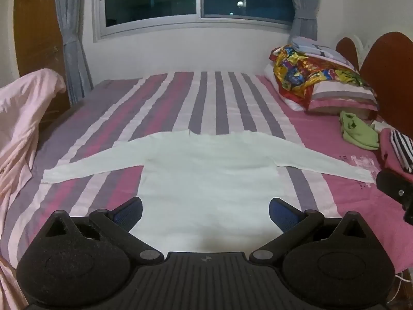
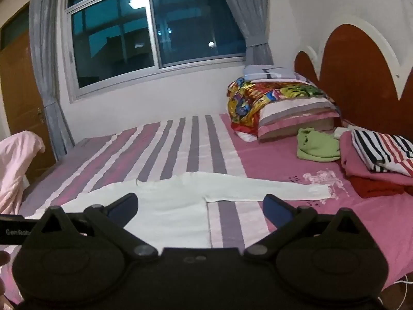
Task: Fold small clothes
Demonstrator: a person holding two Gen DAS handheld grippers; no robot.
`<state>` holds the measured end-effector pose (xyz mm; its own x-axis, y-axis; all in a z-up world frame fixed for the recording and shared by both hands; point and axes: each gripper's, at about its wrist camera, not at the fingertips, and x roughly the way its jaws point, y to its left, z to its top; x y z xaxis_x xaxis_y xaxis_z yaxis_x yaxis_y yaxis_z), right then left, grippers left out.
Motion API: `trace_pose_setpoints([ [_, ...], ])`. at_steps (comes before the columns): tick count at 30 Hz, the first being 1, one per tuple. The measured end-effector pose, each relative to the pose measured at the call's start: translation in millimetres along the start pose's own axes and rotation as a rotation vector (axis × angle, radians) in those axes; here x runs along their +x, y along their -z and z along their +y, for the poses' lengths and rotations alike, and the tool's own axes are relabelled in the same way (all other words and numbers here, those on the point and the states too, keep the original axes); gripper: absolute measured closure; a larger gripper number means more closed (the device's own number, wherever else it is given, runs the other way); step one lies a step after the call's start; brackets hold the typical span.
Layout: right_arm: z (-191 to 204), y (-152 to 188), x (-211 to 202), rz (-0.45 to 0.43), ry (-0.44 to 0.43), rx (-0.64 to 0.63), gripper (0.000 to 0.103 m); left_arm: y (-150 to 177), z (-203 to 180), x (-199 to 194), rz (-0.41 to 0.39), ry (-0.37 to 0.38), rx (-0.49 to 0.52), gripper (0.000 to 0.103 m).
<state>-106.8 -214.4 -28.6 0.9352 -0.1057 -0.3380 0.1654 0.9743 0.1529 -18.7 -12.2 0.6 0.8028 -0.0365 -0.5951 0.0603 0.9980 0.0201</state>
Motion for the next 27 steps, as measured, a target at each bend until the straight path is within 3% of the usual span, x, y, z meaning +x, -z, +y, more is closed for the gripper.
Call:
trace_pose_setpoints([
  [5,-6,1,4,0.006,0.024,0.000,0.000,3,3,6,0.031,0.011,-0.027,0.000],
  [17,-5,8,11,0.080,0.013,-0.001,0.000,13,-11,10,0.130,-0.033,0.054,0.000],
  [27,-11,10,27,0.243,-0.034,0.068,0.000,12,-14,14,0.192,-0.015,0.054,0.000],
])
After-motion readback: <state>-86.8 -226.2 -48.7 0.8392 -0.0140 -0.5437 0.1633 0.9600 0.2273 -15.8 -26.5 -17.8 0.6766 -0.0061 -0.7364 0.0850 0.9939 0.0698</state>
